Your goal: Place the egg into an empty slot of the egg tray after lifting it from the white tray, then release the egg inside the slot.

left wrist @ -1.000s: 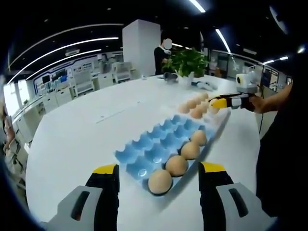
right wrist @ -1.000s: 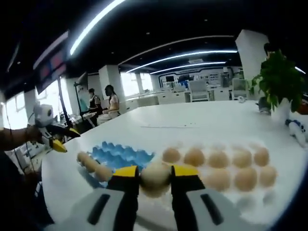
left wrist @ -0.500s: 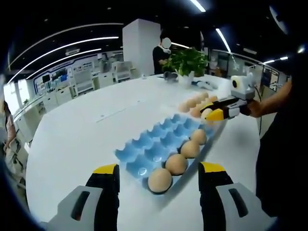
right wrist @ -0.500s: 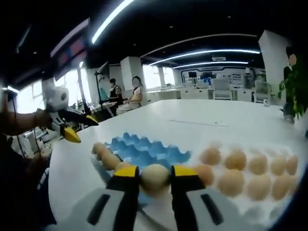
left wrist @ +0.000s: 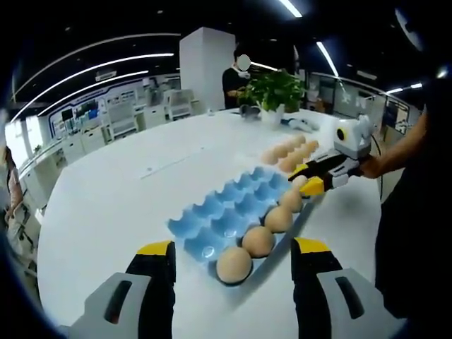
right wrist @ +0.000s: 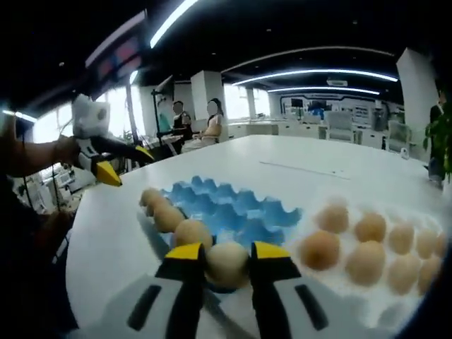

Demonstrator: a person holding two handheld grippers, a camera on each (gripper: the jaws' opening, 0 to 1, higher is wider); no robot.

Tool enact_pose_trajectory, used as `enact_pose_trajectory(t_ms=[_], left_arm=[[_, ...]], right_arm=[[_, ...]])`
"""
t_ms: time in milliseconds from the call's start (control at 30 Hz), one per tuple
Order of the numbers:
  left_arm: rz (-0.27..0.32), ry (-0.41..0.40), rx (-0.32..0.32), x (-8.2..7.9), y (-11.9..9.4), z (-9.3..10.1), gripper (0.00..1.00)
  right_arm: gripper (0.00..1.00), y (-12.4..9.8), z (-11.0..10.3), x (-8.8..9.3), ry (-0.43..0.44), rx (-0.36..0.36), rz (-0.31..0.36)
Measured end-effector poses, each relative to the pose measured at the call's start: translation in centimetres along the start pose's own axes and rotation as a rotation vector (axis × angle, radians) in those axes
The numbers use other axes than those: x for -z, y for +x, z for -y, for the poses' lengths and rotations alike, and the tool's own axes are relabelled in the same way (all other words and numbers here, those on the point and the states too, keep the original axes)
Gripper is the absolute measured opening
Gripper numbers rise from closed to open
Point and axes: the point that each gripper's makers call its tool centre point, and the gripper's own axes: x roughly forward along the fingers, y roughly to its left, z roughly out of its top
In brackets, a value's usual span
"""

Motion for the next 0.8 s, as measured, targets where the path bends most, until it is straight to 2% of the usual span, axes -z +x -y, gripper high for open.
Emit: enact_pose_trajectory(t_ms=[233, 800], left_arm=[[0.001, 0.003, 0.006, -0.13, 0.10, 0.12, 0.67], [0.009, 0.008, 0.002, -0.42, -0.02, -0.12, 0.66]], right_arm=[[0.26, 0.20, -0.05, -0.10, -0.071, -0.008, 0.019], [0.26, 0.04, -0.06, -0.26, -0.074, -0.021, 0.004]])
